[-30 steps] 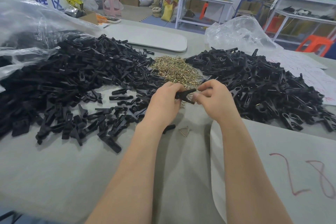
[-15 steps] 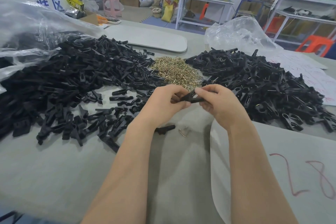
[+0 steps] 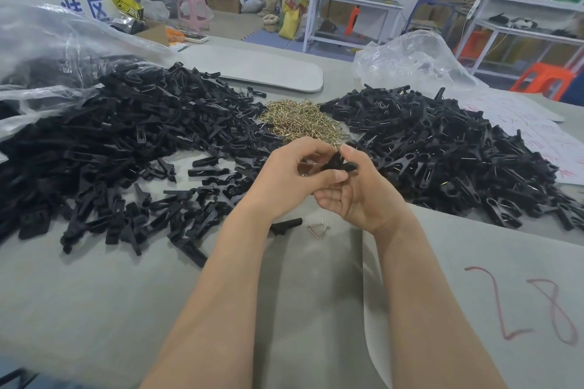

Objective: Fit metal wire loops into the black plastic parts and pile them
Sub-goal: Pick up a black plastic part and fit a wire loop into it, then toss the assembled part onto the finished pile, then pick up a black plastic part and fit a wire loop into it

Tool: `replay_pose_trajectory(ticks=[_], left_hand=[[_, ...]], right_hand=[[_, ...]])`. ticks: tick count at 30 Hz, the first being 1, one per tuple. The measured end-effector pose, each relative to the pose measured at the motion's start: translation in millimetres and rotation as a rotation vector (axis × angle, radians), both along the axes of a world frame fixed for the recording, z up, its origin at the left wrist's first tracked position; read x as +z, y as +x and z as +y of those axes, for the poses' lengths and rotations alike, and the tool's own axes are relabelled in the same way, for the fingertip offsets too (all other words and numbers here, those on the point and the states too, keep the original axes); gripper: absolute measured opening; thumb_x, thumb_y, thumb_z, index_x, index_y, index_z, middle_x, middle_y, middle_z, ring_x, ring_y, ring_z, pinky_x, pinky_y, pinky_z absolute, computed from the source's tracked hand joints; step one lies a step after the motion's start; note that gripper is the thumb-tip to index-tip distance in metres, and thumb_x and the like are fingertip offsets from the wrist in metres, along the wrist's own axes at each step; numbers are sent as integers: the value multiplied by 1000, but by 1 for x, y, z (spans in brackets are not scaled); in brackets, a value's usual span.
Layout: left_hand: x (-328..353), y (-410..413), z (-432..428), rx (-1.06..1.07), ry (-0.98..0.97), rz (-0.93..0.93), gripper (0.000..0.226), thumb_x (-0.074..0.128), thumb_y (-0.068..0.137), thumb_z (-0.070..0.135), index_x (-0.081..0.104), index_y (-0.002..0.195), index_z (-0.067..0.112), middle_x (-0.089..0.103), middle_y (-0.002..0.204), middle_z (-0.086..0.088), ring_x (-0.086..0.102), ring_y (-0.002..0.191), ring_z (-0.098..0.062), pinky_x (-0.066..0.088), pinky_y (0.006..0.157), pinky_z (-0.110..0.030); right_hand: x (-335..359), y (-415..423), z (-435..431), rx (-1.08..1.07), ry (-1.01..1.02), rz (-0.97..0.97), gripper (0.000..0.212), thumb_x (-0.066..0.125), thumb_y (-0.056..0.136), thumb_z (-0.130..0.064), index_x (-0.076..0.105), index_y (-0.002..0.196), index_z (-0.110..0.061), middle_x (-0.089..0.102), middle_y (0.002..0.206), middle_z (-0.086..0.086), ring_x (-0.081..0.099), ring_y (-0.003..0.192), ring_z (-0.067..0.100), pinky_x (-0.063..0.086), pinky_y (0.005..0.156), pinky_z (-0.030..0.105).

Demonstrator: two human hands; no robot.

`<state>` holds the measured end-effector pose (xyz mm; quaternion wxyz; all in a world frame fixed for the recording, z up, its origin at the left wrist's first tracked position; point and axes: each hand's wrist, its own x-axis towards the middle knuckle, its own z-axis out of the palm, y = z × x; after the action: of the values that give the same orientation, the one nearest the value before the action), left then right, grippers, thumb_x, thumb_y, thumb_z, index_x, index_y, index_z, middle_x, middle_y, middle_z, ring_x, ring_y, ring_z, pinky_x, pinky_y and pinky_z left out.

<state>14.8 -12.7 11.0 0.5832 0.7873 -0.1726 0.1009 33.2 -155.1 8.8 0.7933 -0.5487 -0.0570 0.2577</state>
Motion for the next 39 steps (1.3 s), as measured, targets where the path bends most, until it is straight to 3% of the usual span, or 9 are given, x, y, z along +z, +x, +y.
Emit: replay_pose_trajectory(ticks=[12,16,19,21,23,25,28,31,39], left_hand=[[-3,3,2,59,37,33,13,75,79,23,67,89,21,60,78,12,56,77,-7,48,82,-32],[-9,5,-4,116,396,8,37,72,81,25,64,118,25,60,108,4,55,104,-14,41,97,-38],[-6,9,0,374,477,26,60,67,86,31,43,140,28,47,137,0,41,126,-21,29,111,-43],[-8,10,11,638,475,118,56,62,89,31,41,140,26,42,141,-1,38,128,-23,26,109,-43],[-12,11,18,733,538,237,48,60,90,30,46,136,26,41,139,-3,36,128,-28,25,107,-45],[-14,10,18,687,587,311,41,61,88,33,52,128,29,39,137,-2,33,128,-30,24,105,-44],[-15,9,17,629,635,363,38,64,82,39,56,118,30,37,131,-1,29,126,-29,23,103,-43],[-15,8,18,566,740,439,39,64,81,36,53,118,31,33,132,-4,23,130,-32,22,104,-44],[-14,8,18,610,800,356,30,60,90,29,56,119,34,42,132,-3,29,129,-32,22,104,-45]], right_hand=[[-1,7,-6,-77,-266,-67,69,52,66,-73,66,95,-12,70,77,7,65,56,15,55,52,23],[-3,9,-10,-240,-456,-380,6,64,88,-12,67,93,-15,62,75,6,55,52,8,46,53,19],[2,14,-11,-709,-247,-492,38,62,89,-11,51,125,-18,62,115,7,66,91,7,52,81,27],[5,15,-12,-866,-150,-493,78,63,90,-17,13,150,-29,24,154,10,49,125,12,41,102,24],[0,12,-8,-882,-439,-602,90,60,90,-12,-4,150,-31,-5,160,5,16,144,19,23,109,14],[-9,9,6,-750,-822,-808,73,55,91,-6,16,151,-21,12,158,9,11,145,21,10,115,22],[-20,9,32,-369,-1082,-983,41,50,87,0,59,126,-11,56,132,8,44,127,24,23,109,27],[-31,11,46,-91,-1219,-999,42,50,82,0,65,119,-15,61,123,5,49,118,26,32,104,32],[-36,12,46,-206,-1338,-860,26,54,90,-21,64,114,-23,57,112,6,46,112,26,35,94,36]])
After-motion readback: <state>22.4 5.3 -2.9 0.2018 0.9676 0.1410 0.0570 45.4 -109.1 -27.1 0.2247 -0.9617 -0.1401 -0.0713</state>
